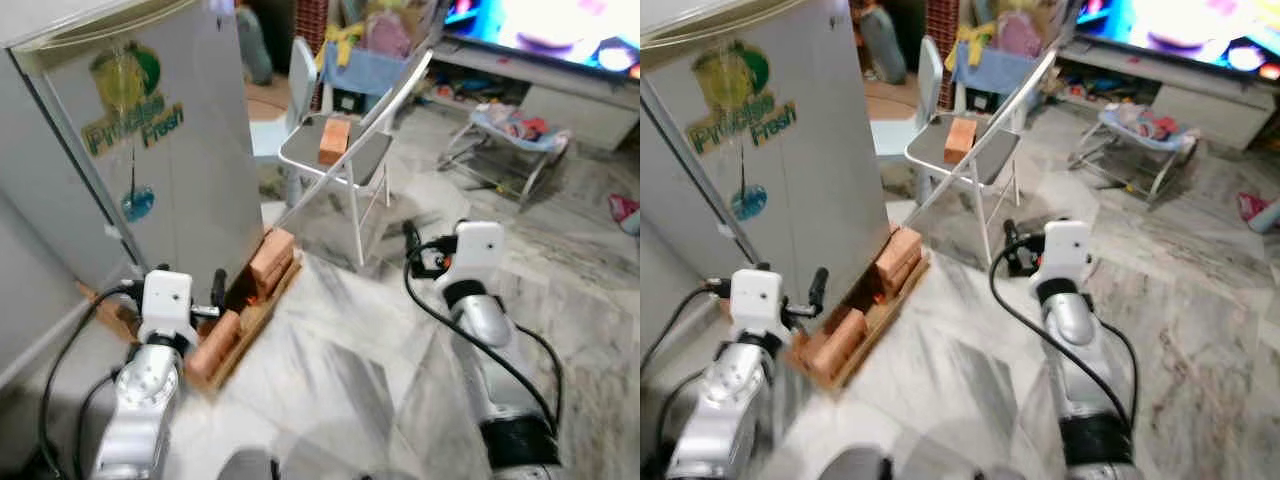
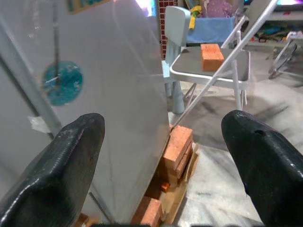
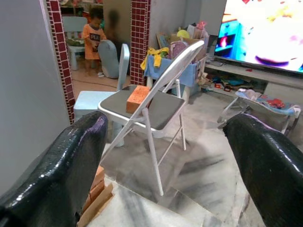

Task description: Restocking fridge

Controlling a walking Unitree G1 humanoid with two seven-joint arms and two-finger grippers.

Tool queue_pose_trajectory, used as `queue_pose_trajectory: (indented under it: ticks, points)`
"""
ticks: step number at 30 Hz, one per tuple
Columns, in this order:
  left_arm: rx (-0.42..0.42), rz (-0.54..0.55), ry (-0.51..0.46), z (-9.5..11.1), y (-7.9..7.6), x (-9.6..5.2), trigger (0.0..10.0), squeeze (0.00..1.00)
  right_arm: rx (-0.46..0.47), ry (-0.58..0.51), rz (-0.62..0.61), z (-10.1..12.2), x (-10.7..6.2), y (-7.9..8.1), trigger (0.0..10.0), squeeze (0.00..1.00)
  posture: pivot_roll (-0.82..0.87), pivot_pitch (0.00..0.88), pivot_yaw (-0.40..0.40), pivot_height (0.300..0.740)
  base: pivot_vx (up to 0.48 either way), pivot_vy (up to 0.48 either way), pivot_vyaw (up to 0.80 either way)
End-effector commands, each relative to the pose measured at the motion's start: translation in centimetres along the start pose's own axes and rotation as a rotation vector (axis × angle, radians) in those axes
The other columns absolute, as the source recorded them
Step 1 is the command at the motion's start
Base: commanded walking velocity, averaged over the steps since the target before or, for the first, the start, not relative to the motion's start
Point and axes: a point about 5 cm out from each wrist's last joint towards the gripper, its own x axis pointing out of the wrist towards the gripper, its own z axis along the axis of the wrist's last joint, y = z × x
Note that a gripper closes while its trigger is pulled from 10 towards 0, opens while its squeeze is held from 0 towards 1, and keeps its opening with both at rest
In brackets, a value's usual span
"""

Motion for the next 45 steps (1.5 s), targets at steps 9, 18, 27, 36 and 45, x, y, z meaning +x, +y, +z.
queue_pose_trajectory:
  ticks: [9,18,27,36,45]
  points:
    - [-0.003,-0.012,0.006,-0.1,0.0,-0.2,10.0,0.00,-0.004,-0.036,0.015,1.0,0.7,0.6,10.0,0.00,0.13,0.041,-0.025,0.740,0.275,0.374,0.00]
    - [-0.001,-0.001,0.005,-0.3,0.0,-0.8,10.0,0.00,-0.009,-0.027,-0.005,0.7,0.4,0.2,10.0,0.00,0.13,0.045,-0.023,0.740,0.000,0.461,0.00]
    - [0.013,0.032,0.003,-0.6,0.7,-2.0,10.0,0.00,-0.013,0.000,-0.019,-0.1,-0.5,-0.1,10.0,0.00,0.13,0.051,-0.026,0.740,0.000,0.171,0.00]
    - [0.032,0.052,-0.021,-0.1,1.2,-1.6,10.0,0.00,-0.014,-0.001,-0.032,0.0,-0.4,-0.1,10.0,0.00,0.13,0.054,-0.027,0.740,0.000,0.000,0.00]
    - [0.026,0.047,-0.023,0.0,1.3,-1.5,10.0,0.00,-0.005,0.004,-0.049,0.0,-0.6,-0.3,10.0,0.00,0.13,0.066,-0.020,0.740,0.000,0.000,0.00]
